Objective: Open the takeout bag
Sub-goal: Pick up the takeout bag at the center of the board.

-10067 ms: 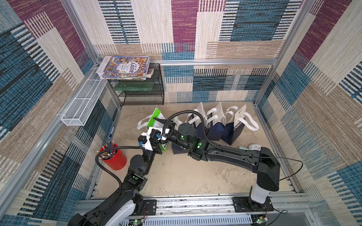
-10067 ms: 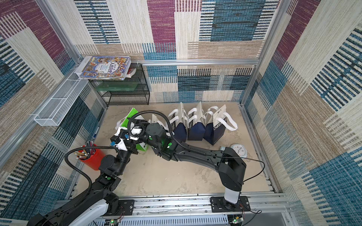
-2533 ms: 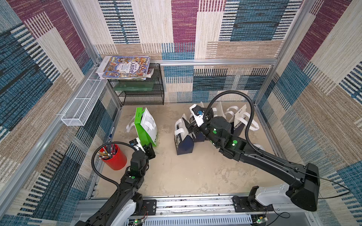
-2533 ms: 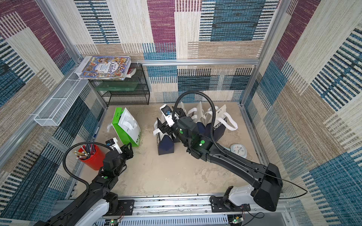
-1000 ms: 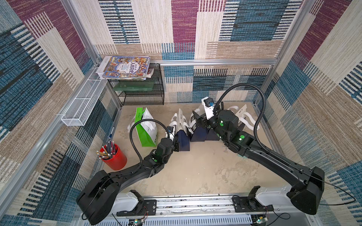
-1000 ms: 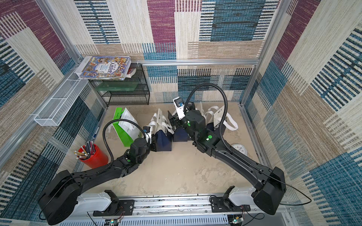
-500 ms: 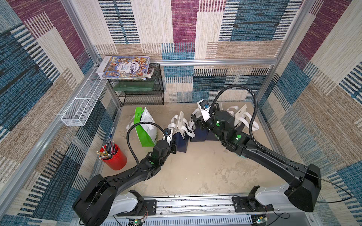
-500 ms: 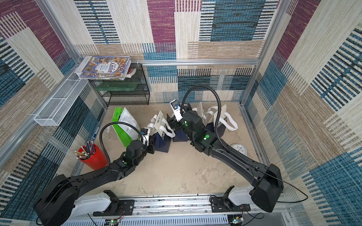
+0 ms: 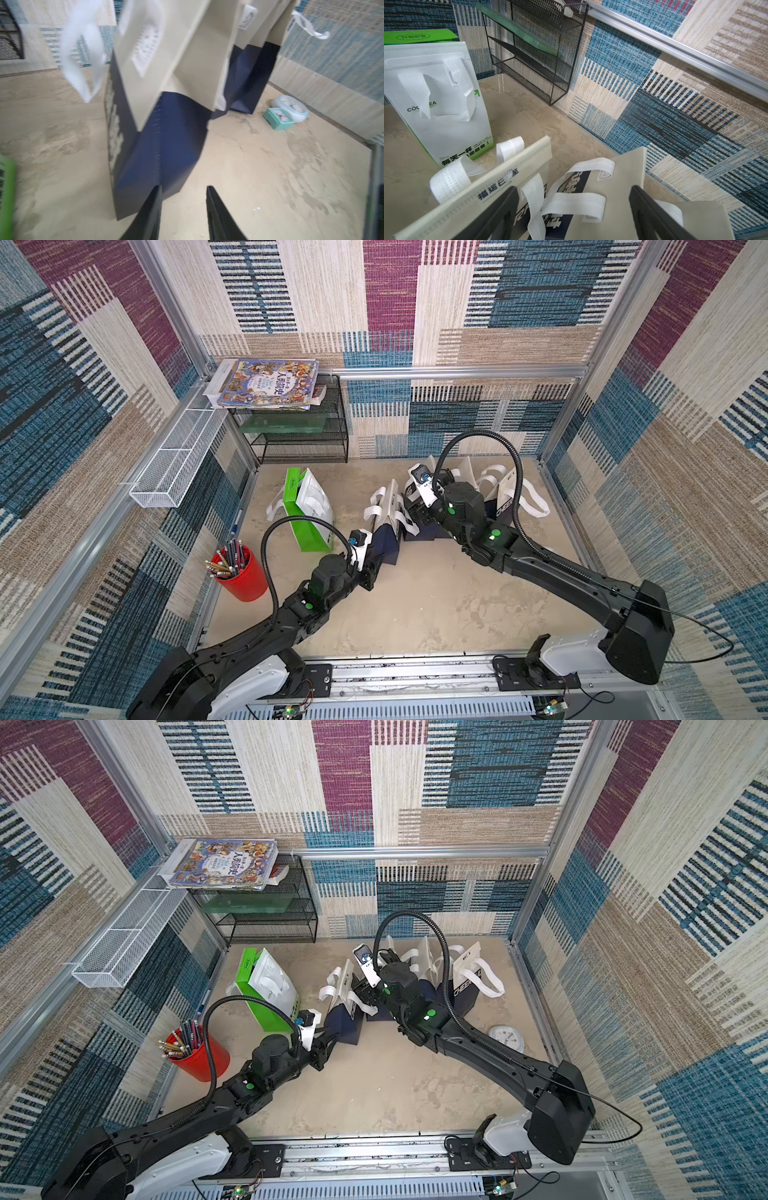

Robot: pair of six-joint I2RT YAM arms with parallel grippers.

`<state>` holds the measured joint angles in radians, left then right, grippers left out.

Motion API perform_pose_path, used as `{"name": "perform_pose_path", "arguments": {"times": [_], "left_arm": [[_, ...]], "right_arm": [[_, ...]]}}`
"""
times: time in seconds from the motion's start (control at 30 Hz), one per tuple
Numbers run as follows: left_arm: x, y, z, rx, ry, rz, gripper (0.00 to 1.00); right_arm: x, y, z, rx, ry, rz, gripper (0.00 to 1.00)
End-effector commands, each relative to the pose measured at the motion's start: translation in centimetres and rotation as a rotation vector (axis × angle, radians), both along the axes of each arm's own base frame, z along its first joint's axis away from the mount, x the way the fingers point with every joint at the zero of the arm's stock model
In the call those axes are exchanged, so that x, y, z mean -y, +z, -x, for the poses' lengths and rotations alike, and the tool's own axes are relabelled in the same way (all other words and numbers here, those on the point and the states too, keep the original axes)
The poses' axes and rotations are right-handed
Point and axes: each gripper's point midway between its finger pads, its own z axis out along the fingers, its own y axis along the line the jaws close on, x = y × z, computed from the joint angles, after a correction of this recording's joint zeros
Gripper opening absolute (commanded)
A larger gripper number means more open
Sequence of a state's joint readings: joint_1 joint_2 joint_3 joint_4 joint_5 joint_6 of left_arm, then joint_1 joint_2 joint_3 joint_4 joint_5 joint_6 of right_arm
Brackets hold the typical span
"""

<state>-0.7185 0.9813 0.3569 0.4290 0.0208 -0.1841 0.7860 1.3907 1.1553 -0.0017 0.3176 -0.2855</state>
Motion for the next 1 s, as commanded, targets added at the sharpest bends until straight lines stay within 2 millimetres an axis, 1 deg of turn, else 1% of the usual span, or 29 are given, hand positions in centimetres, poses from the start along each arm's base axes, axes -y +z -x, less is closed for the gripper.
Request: {"name": "perform_pose_path", "arguments": {"times": [0.0,0.07,0.13,0.2,0.33,0.37,0.47,0.53,0.67,0.77,0.9,0.97], "left_arm": [[2.1,0.3,2.4,-0.03,-0.127,0.038,0.4],[3.0,0.5,2.9,-0.024,-0.136,0.031,0.41],[3.6,0.6,2.8,-0.019,-0.118,0.018,0.42],[3.5,0.4,1.9,-0.02,-0.039,0.012,0.42],[2.8,0.4,-0.5,-0.007,0.114,0.089,0.42],[3.2,0.7,-0.9,0.005,0.122,0.113,0.42],[4.9,0.5,-1.8,-0.003,0.105,0.134,0.4],[5.7,0.8,-2.4,0.012,0.104,0.186,0.4],[5.6,1.7,-3.3,0.069,0.143,0.255,0.4],[5.2,2.4,-3.8,0.106,0.182,0.284,0.39],[4.6,2.4,-4.7,0.129,0.245,0.29,0.31],[4.8,2.1,-5.2,0.138,0.255,0.282,0.25]], "right_arm": [[0.0,0.8,-0.4,0.025,-0.027,-0.03,0.87],[0.0,0.8,-0.5,0.024,-0.03,-0.036,0.87],[0.0,0.9,-0.5,0.023,-0.035,-0.043,0.87],[0.1,1.2,-0.5,0.027,-0.039,-0.048,0.87],[0.4,1.8,-0.3,0.035,-0.041,-0.062,0.87],[0.4,1.8,-0.2,0.037,-0.04,-0.061,0.87],[0.6,1.9,0.0,0.041,-0.039,-0.053,0.87],[0.8,1.8,0.1,0.044,-0.041,-0.041,0.86],[1.3,2.1,0.3,0.059,-0.051,-0.034,0.85],[1.6,2.5,0.5,0.073,-0.05,-0.036,0.85],[1.7,3.0,0.7,0.089,-0.047,-0.047,0.85],[1.7,3.1,0.8,0.091,-0.043,-0.048,0.84]]}}
